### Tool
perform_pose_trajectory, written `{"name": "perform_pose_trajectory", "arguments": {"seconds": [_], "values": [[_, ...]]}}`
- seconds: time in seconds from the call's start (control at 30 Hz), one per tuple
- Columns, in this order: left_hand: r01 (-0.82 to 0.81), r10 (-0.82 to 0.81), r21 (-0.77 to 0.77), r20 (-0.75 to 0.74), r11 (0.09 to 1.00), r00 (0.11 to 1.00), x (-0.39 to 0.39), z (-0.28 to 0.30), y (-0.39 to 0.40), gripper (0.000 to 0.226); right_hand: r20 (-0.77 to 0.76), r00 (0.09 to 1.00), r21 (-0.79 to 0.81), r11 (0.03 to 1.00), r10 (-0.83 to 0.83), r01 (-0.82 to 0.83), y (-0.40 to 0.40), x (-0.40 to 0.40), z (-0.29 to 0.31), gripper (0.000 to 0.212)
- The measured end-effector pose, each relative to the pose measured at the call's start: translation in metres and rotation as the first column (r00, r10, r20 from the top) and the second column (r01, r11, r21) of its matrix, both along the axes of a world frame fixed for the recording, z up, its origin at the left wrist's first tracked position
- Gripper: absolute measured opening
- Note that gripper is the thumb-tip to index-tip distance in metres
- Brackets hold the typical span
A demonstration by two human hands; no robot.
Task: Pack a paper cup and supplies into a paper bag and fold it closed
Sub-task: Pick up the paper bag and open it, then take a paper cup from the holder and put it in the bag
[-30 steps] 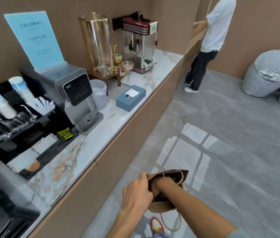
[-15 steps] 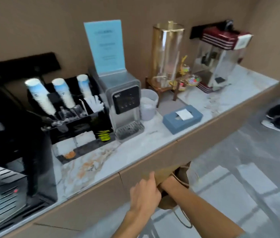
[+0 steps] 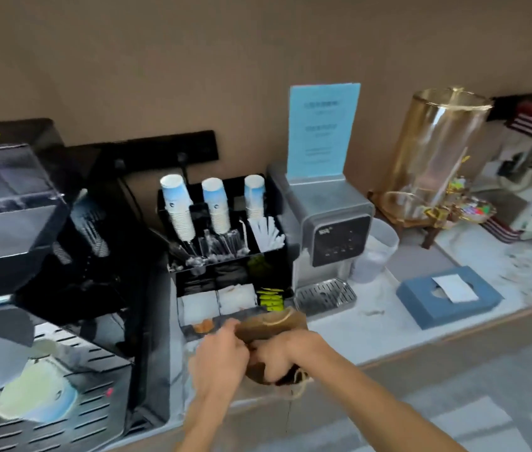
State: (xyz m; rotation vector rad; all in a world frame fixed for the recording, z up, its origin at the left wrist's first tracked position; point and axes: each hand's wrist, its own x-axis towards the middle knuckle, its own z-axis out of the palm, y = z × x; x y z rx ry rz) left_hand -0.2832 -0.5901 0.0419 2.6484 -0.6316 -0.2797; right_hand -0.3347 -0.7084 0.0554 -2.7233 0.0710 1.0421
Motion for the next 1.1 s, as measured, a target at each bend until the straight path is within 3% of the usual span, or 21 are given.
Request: {"name": "perform_pose_trajectory", "arguments": {"seconds": [0.03, 0.17, 0.23, 0.33, 0.37, 0.43, 0.53, 0.67, 0.73, 0.93, 1.03, 1.1], "values": [[-0.035, 0.034, -0.018, -0.025, 0.999, 0.999, 0.019, -0.004, 0.005, 0.043, -0.038, 0.999, 0.043, 0.999, 0.006, -0.005, 0.001, 0.017, 0.009, 0.049], [-0.024, 0.006, -0.109, -0.159, 0.994, 0.987, 0.076, -0.018, 0.019, 0.042, 0.212, 0.975, 0.122, 0.992, -0.066, 0.04, -0.009, 0.056, 0.017, 0.034], [-0.002, -0.036, -0.166, -0.225, 0.986, 0.974, 0.096, -0.027, 0.027, 0.039, 0.375, 0.916, 0.118, 0.987, -0.143, 0.106, -0.016, 0.061, 0.012, 0.028], [0.021, -0.091, -0.273, -0.249, 0.962, 0.964, 0.116, -0.033, 0.04, 0.04, 0.619, 0.775, -0.006, 0.986, -0.128, 0.168, -0.023, 0.061, 0.002, 0.018], [0.055, -0.139, -0.326, -0.241, 0.944, 0.961, 0.12, -0.032, 0.043, 0.044, 0.641, 0.753, -0.017, 0.977, -0.152, 0.211, -0.027, 0.06, -0.004, 0.016], [0.161, -0.248, -0.38, -0.192, 0.911, 0.949, 0.124, -0.03, 0.05, 0.05, 0.606, 0.76, 0.013, 0.959, -0.233, 0.284, -0.036, 0.058, -0.013, 0.023], [0.293, -0.362, -0.372, -0.128, 0.881, 0.924, 0.13, -0.035, 0.057, 0.041, 0.503, 0.776, 0.113, 0.919, -0.381, 0.378, -0.046, 0.057, -0.026, 0.051], [0.325, -0.41, -0.334, -0.226, 0.885, 0.884, 0.135, -0.039, 0.056, 0.041, 0.459, 0.777, 0.179, 0.902, -0.43, 0.393, -0.049, 0.06, -0.032, 0.064], [0.319, -0.425, -0.355, -0.277, 0.879, 0.862, 0.135, -0.038, 0.052, 0.052, 0.449, 0.789, 0.199, 0.908, -0.419, 0.369, -0.051, 0.062, -0.033, 0.068], [0.257, -0.442, -0.42, -0.439, 0.87, 0.782, 0.139, -0.033, 0.045, 0.079, 0.462, 0.811, 0.329, 0.919, -0.359, 0.219, -0.067, 0.077, -0.01, 0.044], [0.231, -0.421, -0.422, -0.44, 0.877, 0.793, 0.137, -0.031, 0.042, 0.082, 0.57, 0.723, 0.369, 0.908, -0.39, 0.199, -0.075, 0.095, 0.012, 0.029], [0.213, -0.411, -0.433, -0.437, 0.876, 0.8, 0.133, -0.032, 0.04, 0.082, 0.619, 0.635, 0.424, 0.877, -0.462, 0.226, -0.083, 0.118, 0.032, 0.03]]}}
